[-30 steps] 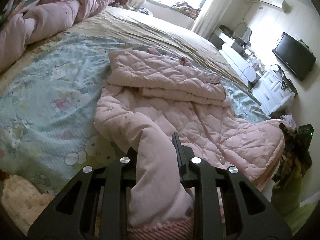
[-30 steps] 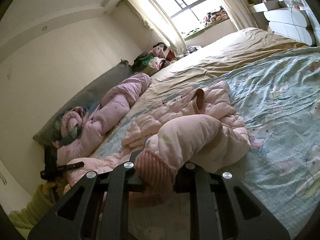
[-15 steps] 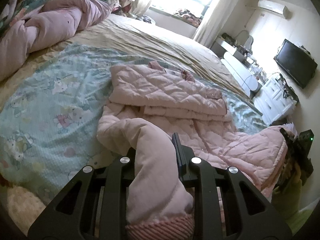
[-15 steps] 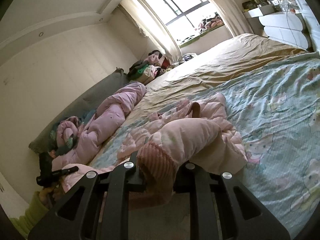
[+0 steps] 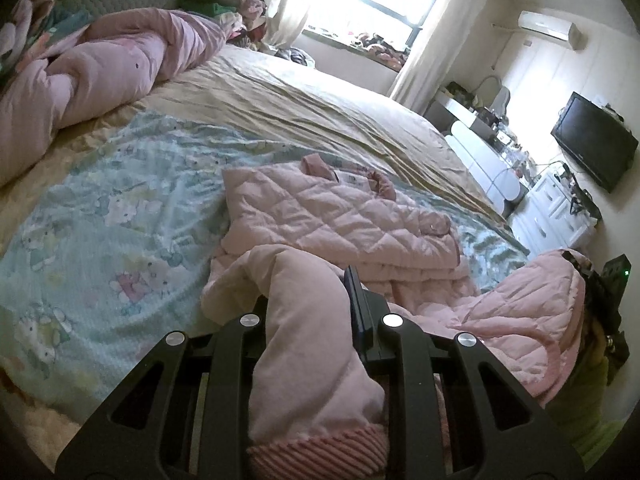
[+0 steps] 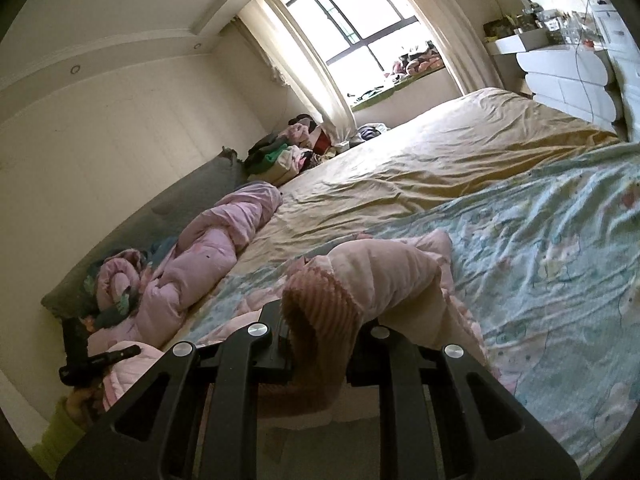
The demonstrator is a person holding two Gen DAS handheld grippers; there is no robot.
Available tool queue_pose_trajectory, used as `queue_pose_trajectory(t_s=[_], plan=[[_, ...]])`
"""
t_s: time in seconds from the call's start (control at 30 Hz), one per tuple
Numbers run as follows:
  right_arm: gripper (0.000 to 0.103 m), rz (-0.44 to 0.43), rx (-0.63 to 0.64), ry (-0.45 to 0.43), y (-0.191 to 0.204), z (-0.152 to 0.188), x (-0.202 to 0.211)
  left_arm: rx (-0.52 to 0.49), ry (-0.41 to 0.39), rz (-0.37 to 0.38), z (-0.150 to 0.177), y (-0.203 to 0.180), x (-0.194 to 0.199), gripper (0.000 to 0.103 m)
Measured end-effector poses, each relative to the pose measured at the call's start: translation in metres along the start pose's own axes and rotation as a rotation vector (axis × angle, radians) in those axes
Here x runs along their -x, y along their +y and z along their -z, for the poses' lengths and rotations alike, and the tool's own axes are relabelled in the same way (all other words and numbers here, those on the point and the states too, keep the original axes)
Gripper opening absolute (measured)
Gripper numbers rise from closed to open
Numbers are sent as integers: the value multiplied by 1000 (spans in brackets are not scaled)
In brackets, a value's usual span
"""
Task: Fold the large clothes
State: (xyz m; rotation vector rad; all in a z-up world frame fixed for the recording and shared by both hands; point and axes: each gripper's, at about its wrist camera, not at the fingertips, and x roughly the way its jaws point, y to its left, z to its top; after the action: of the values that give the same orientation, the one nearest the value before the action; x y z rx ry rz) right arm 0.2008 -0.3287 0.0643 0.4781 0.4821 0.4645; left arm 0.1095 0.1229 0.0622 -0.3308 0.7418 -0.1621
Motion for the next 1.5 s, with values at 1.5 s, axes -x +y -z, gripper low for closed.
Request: queue_pose_trajectory(t_s=[1.5], plan=[[16, 220, -49, -16, -36, -84, -179, 105, -23, -80, -103, 57, -117, 18]])
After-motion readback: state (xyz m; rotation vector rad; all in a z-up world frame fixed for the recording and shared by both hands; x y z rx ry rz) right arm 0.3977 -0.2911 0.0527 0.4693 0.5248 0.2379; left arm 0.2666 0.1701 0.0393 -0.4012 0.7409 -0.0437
